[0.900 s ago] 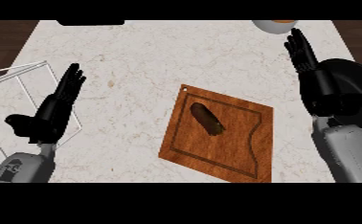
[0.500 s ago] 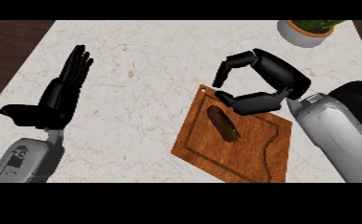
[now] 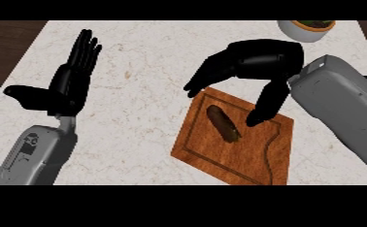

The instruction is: Pick the sweet potato from the cutting board and place it in the pot

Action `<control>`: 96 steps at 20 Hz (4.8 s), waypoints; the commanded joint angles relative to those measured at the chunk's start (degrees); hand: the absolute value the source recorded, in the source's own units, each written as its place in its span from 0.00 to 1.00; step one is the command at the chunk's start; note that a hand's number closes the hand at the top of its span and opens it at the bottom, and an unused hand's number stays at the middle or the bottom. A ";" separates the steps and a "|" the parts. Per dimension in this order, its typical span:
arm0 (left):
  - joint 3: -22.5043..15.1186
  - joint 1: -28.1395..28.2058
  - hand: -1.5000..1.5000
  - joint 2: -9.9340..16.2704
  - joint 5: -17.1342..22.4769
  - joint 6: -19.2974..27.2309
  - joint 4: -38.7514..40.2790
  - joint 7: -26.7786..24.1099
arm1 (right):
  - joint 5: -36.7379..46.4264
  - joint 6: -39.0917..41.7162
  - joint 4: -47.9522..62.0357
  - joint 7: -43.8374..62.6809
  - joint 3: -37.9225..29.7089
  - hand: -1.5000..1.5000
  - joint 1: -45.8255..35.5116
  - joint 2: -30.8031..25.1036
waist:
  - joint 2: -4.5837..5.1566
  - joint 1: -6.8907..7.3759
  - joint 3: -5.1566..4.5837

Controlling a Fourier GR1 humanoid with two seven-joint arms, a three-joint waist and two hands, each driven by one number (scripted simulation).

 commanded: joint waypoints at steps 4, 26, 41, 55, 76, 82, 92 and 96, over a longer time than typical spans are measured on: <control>1.16 -0.06 0.50 -0.43 0.16 1.49 -0.10 1.63 | 14.48 2.63 4.53 -10.49 11.48 0.00 -10.71 1.00 | -0.69 -2.16 -0.08; 4.94 3.25 0.50 0.15 -1.94 1.93 -4.42 5.25 | 35.09 -2.95 18.05 -10.15 27.83 0.00 -11.70 12.70 | -1.69 -6.44 -0.05; 7.75 5.12 0.50 -1.93 -4.25 0.06 -4.30 3.57 | 48.74 -15.57 23.97 -13.15 25.73 0.00 -2.58 16.40 | -1.65 -6.53 -0.04; 7.51 2.68 0.50 -5.19 -7.92 1.32 -6.83 8.98 | 60.48 -19.70 35.41 -15.74 19.05 0.00 0.59 25.58 | -1.60 -6.47 -0.03; 12.53 4.72 0.50 -3.53 -7.26 -4.47 -3.91 6.88 | 69.12 -28.66 29.45 -22.48 16.57 1.00 9.64 26.92 | -1.81 -7.14 -0.05; 13.59 6.95 0.50 -3.09 -7.11 -6.16 -6.21 6.17 | 67.40 -23.96 15.39 -21.12 9.19 1.00 11.17 23.11 | -1.97 -7.36 -0.05; 14.99 8.18 0.50 -4.06 -8.11 -1.34 -5.05 7.12 | 59.38 -36.61 12.56 32.28 -20.69 1.00 16.22 33.12 | -4.56 -14.84 0.01; 14.81 8.62 0.50 -3.86 -8.22 -1.84 -5.48 6.75 | 61.63 -42.90 4.05 47.87 -23.08 1.00 16.57 33.16 | -4.44 -13.24 -0.12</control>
